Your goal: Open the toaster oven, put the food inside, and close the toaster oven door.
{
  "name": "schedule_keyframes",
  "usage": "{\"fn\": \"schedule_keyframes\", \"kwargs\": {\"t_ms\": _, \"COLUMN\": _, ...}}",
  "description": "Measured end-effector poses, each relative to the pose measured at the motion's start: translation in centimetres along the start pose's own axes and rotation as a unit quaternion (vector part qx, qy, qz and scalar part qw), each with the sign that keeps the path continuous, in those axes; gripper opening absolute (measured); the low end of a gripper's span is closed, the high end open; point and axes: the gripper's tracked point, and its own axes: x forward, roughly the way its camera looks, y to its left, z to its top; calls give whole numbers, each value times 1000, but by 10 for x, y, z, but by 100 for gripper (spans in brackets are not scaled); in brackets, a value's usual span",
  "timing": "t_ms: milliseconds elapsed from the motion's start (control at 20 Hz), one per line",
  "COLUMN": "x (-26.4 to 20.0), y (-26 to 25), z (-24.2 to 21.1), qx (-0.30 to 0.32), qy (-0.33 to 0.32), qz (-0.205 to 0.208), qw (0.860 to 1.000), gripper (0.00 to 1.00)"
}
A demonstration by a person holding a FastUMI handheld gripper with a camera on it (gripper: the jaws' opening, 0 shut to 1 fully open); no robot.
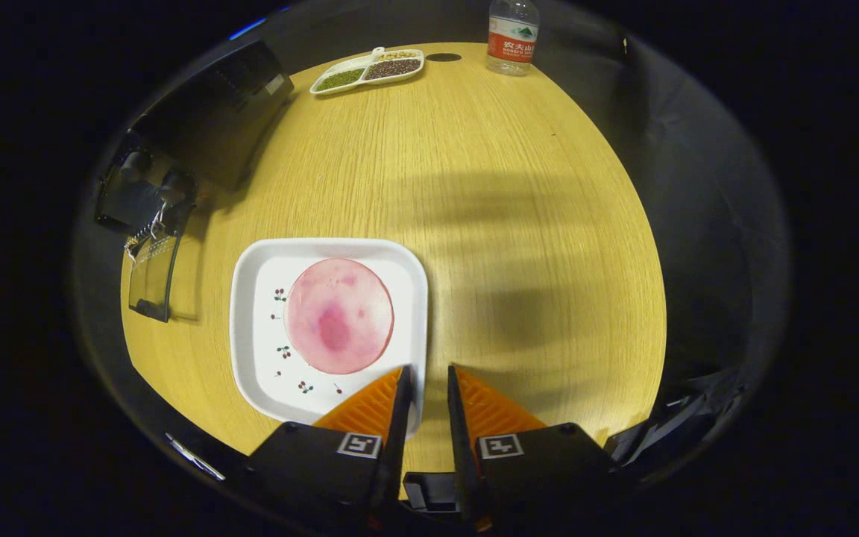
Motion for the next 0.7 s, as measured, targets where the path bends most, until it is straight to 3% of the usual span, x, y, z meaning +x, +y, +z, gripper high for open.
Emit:
{"fn": "schedule_keyframes", "kwargs": {"t_ms": 50, "x": 0, "y": 2, "z": 1, "qx": 11, "qy": 3, "qz": 0, "qw": 1000, "gripper": 26}}
{"fn": "schedule_keyframes", "kwargs": {"t_ms": 100, "x": 1, "y": 2, "z": 1, "qx": 16, "qy": 7, "qz": 0, "qw": 1000, "gripper": 13}}
{"fn": "schedule_keyframes", "kwargs": {"t_ms": 300, "x": 1, "y": 4, "z": 3, "qx": 13, "qy": 1, "qz": 18, "qw": 1000, "gripper": 6}}
{"fn": "schedule_keyframes", "kwargs": {"t_ms": 450, "x": 0, "y": 6, "z": 1, "qx": 5, "qy": 5, "qz": 56, "qw": 998, "gripper": 3}}
{"fn": "schedule_keyframes", "kwargs": {"t_ms": 700, "x": 2, "y": 13, "z": -3, "qx": 67, "qy": 19, "qz": 117, "qw": 991, "gripper": 2}}
